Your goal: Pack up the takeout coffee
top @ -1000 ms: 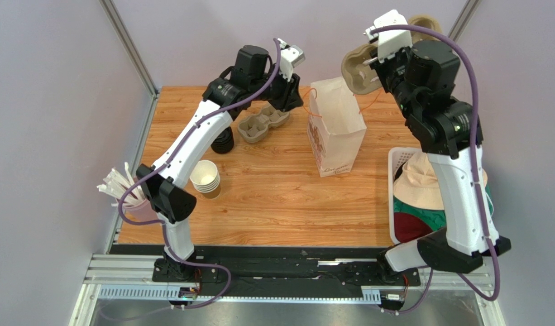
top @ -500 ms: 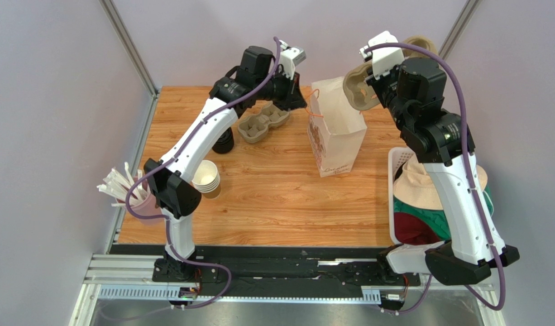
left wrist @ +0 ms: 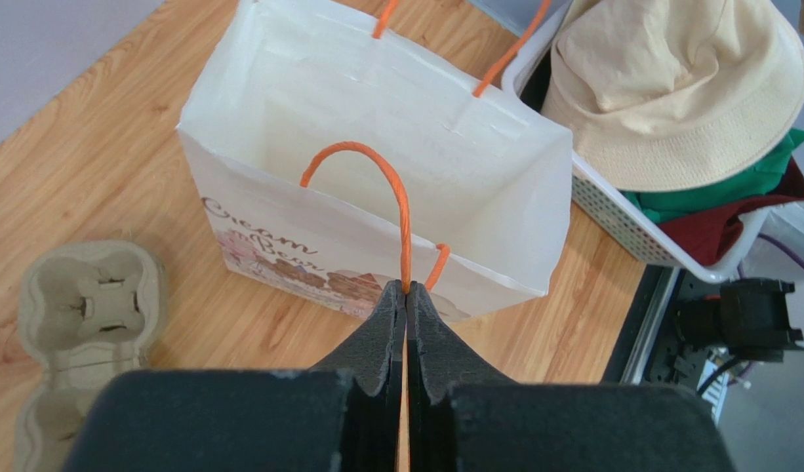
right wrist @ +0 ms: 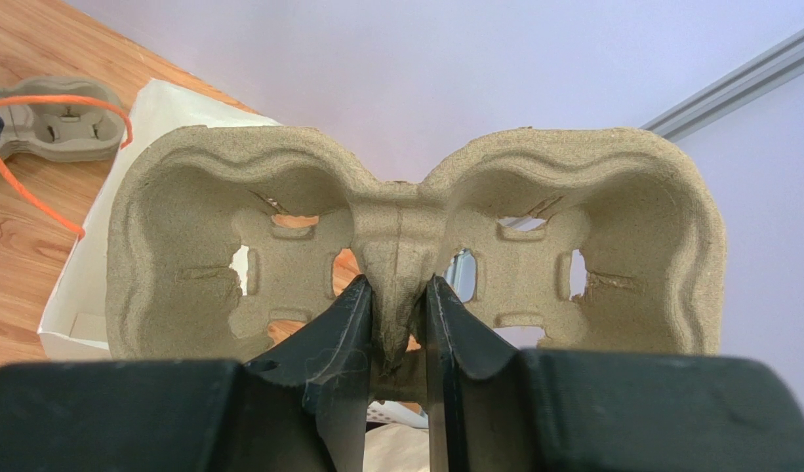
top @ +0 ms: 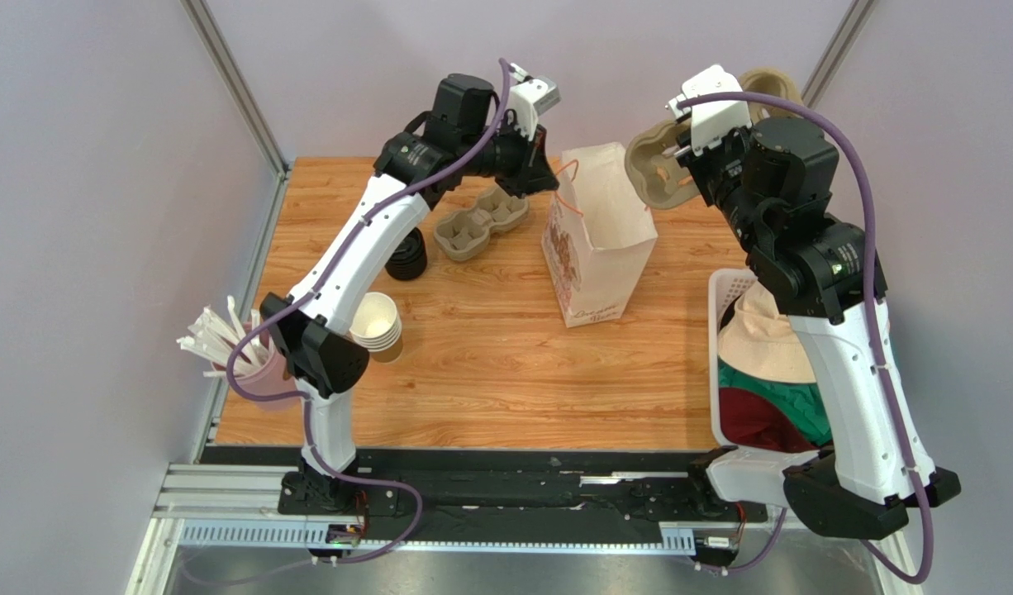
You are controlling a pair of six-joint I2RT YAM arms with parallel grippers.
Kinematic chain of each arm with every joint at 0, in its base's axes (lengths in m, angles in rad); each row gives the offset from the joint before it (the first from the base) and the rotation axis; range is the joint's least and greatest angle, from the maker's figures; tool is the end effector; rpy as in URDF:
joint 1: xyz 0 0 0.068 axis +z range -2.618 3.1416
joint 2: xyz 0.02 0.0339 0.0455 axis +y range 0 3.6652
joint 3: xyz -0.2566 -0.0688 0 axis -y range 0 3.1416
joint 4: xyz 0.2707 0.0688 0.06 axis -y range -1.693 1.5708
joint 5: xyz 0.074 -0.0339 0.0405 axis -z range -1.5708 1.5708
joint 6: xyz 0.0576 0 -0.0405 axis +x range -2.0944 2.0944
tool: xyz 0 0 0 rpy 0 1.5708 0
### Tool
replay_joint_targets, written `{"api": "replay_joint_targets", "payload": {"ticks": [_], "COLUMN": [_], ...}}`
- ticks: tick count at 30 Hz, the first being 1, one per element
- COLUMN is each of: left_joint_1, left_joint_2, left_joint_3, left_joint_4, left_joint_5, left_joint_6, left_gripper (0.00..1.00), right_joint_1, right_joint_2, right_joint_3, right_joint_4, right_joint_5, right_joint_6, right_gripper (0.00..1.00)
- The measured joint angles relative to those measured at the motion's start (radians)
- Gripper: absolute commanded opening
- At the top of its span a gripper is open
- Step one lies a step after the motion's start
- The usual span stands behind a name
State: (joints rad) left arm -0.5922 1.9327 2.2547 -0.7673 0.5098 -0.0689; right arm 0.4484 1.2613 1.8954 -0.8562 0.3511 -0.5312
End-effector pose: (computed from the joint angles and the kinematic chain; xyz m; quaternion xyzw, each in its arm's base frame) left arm 0.3666 -0.2805 0.4425 0.3417 0.7558 -0.3693 0.4191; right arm 0.2333 0.0902 0.5384 -0.2656 0.7300 -0.1618 0.6086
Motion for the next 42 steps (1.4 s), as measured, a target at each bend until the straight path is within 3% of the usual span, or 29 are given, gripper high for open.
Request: {"api": "replay_joint_targets", "payload": {"ticks": [19,37,42], "left_joint_1": [-0.009,-0.028,-0.028], "left_joint_2": [-0.121,-0.207,-0.195], "left_joint_3": [-0.008,-0.056,-0.052], "left_joint_4": [-0.147,-0.166,-0.239], "left_joint_5": [0.223,0.619,0.651], "left_joint_6": [0.087,0.107,0.207], "left_gripper": [0.00,0.00,0.00], "right_joint_1": [0.000,0.000,0.000], "right_joint_2": [-0.019,-0.077,-0.079], "right_joint_3": [0.082,0.124,0.124], "right_joint_4": [-0.023,-0.128,-0.159], "right_joint_5": [-0.038,-0.303,-0.363], "right_joint_6": [0.007,0.058,0.061], "right_gripper": [0.25,0.25,0.25]}}
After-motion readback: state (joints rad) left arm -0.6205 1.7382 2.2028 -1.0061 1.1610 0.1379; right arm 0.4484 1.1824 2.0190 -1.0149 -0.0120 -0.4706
